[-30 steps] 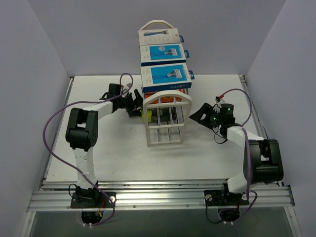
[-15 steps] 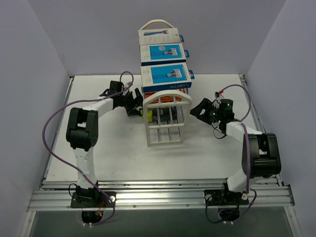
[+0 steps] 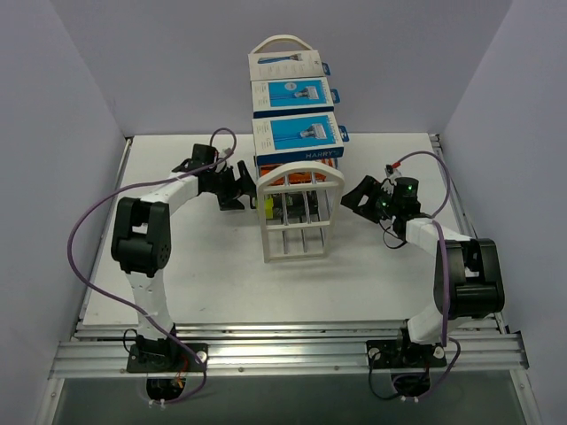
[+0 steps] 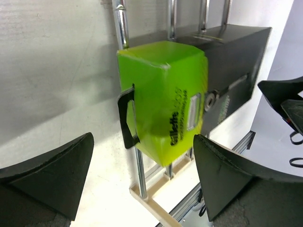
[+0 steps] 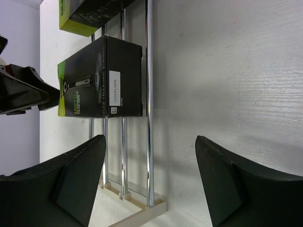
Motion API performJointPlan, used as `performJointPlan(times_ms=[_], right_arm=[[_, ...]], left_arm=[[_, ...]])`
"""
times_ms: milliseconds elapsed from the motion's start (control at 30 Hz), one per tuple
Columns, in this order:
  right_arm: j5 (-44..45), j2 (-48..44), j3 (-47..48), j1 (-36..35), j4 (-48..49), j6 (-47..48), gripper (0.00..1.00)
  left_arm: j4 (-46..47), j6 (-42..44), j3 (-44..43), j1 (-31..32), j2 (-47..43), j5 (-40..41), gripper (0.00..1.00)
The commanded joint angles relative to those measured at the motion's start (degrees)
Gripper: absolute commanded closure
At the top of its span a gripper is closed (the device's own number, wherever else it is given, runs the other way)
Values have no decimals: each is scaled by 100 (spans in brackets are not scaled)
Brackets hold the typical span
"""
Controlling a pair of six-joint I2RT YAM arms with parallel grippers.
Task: Place and organize the shaving razors onto the shelf
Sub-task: Place the shaving razor onto shelf
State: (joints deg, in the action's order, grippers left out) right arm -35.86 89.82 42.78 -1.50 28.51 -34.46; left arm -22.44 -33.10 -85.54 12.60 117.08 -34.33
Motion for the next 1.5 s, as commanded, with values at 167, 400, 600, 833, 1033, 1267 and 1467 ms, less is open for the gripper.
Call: performJointPlan(times_ms=[167, 400, 600, 833, 1033, 1267, 1467], right_arm=[[-115, 9, 11, -26, 102, 79, 29], [-211, 106, 125, -52, 163, 18, 58], [-273, 413, 423, -157, 198, -61, 85], [-255, 844, 836, -351, 190, -158, 93], [-185, 1160, 1205, -404, 93, -158, 94], [-88, 1512, 1531, -527, 120, -228, 94], [-44, 1688, 1715, -667, 119, -228, 94]], left_arm=[[653, 32, 301, -91, -765, -250, 6], [1669, -337, 1187, -415, -1169, -478, 6], [1559, -355, 1329, -530, -1328, -487, 41], [1646, -574, 1320, -557, -1021, -531, 98], [1383, -478, 1005, -540, -827, -452, 98], [1268, -399, 802, -373, -528, -426, 98], [1268, -390, 723, -232, -379, -391, 98]])
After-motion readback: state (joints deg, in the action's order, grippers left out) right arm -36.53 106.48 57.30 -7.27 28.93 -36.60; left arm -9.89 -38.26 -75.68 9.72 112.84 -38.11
